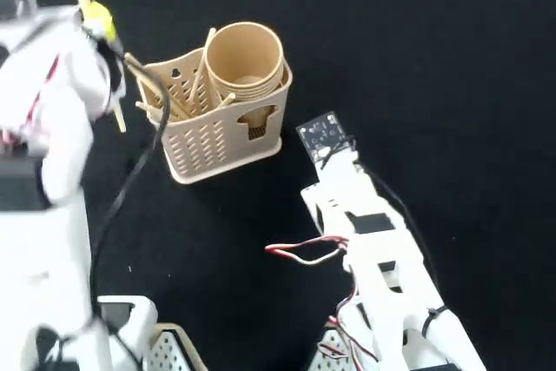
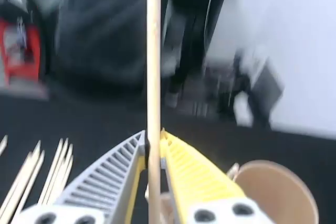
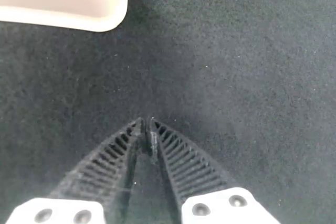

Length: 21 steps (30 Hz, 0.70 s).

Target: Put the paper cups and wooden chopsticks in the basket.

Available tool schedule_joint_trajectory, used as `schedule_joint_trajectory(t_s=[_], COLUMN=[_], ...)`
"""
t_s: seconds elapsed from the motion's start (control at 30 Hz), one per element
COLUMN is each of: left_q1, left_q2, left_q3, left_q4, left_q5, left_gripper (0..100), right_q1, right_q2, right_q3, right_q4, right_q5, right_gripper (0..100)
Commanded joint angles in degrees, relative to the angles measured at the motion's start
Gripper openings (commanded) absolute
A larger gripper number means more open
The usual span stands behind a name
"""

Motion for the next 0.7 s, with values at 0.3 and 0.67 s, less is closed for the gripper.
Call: schedule_joint_trajectory(t_s=[0.3,0.67], left_q1=[10.3,12.6], left_q2=[-37.5,-23.5], left_q3=[40.8,51.0], left_q4=[-40.8,-51.3], left_q5=[0.4,0.3], left_gripper=[3,3], right_q1=[-0.7,-0.7], right_q2=[-1.7,-1.7], right_q3=[-0.6,-0.6], right_q4=[-1.2,-1.2], right_q5=[0.4,0.4], right_gripper=[1.3,1.3])
